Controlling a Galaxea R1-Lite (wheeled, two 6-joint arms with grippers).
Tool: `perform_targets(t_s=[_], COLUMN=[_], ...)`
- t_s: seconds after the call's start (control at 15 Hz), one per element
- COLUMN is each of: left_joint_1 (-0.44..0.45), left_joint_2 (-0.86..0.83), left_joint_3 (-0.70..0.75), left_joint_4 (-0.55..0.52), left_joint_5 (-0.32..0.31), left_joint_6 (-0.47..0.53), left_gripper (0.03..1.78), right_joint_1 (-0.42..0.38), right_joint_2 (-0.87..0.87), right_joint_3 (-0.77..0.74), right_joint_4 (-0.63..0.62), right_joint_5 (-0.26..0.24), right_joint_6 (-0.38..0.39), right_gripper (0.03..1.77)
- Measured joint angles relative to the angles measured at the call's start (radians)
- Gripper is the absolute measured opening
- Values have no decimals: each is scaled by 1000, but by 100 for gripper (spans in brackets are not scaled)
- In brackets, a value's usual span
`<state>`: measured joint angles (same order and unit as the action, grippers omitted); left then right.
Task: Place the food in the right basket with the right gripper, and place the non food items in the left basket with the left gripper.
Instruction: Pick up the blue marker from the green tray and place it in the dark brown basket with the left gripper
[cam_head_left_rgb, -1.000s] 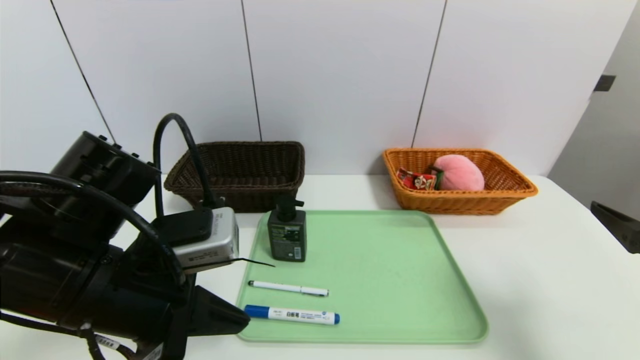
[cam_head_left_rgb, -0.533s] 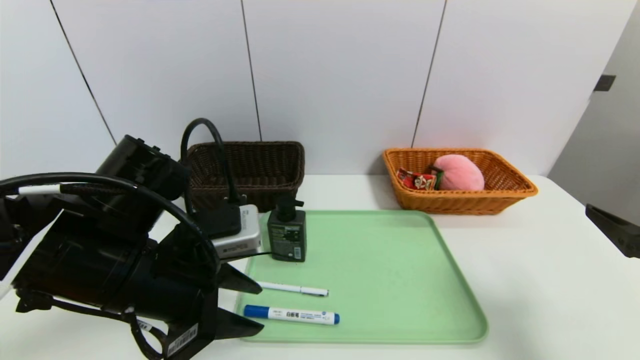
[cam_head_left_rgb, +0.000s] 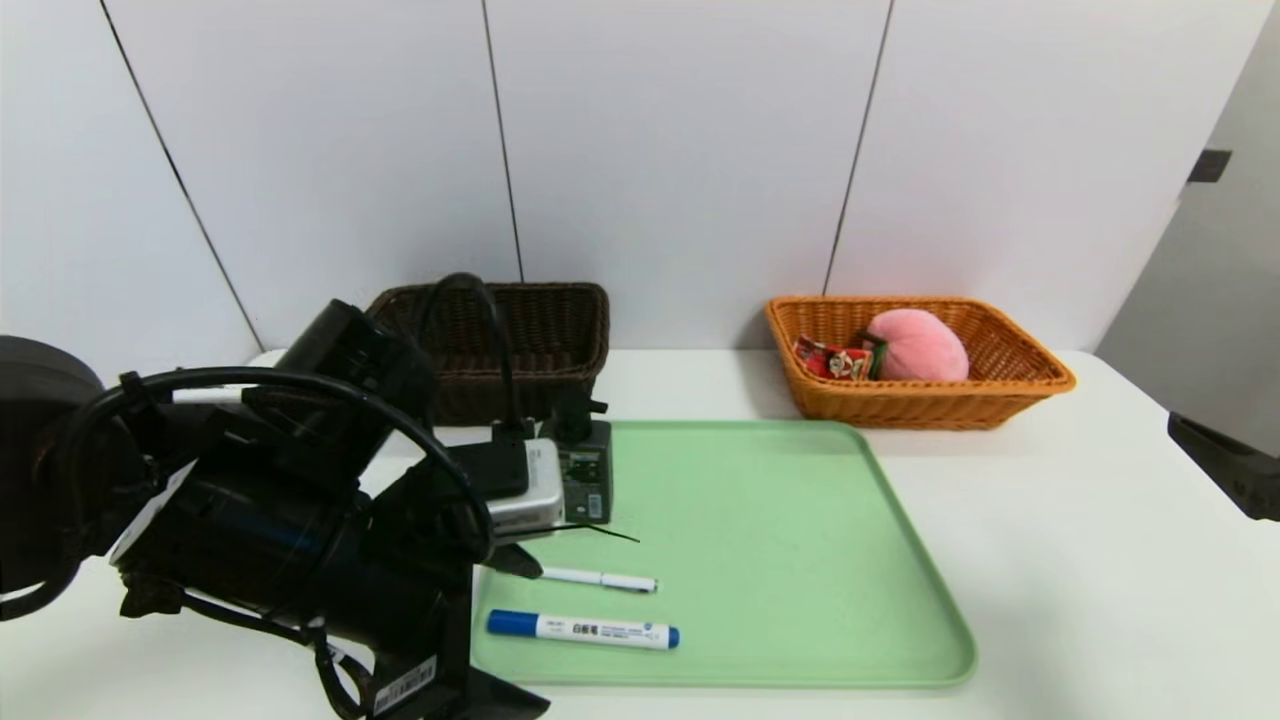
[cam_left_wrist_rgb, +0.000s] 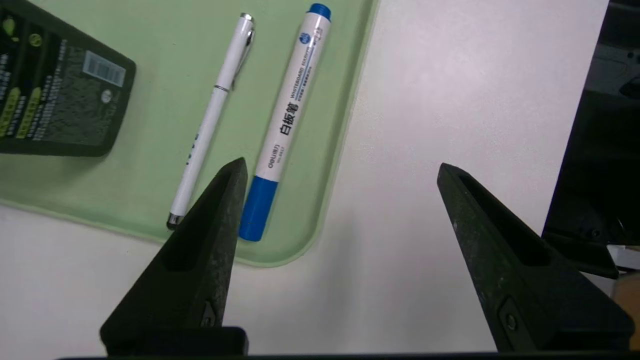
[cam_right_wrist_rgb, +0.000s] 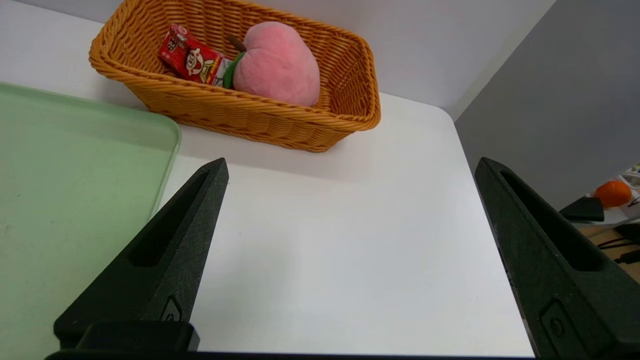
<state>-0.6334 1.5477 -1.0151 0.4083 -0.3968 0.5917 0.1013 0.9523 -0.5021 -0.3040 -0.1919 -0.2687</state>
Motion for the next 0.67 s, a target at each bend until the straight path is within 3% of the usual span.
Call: perform_targets(t_s=[0.2,0.67], left_joint_1=[-4,-6], left_joint_2=[42,132], left_joint_3=[-17,-49], left_joint_4=[35,36], left_joint_5=[0,13], left_joint_6=[63,88], left_gripper=[147,161], right_joint_1=[0,0], right_joint_2=[-8,-25], right_joint_3=[0,-6], right_joint_4=[0,-2], right_joint_5=[0,27], right_joint_6=[15,26], right_gripper=[170,170])
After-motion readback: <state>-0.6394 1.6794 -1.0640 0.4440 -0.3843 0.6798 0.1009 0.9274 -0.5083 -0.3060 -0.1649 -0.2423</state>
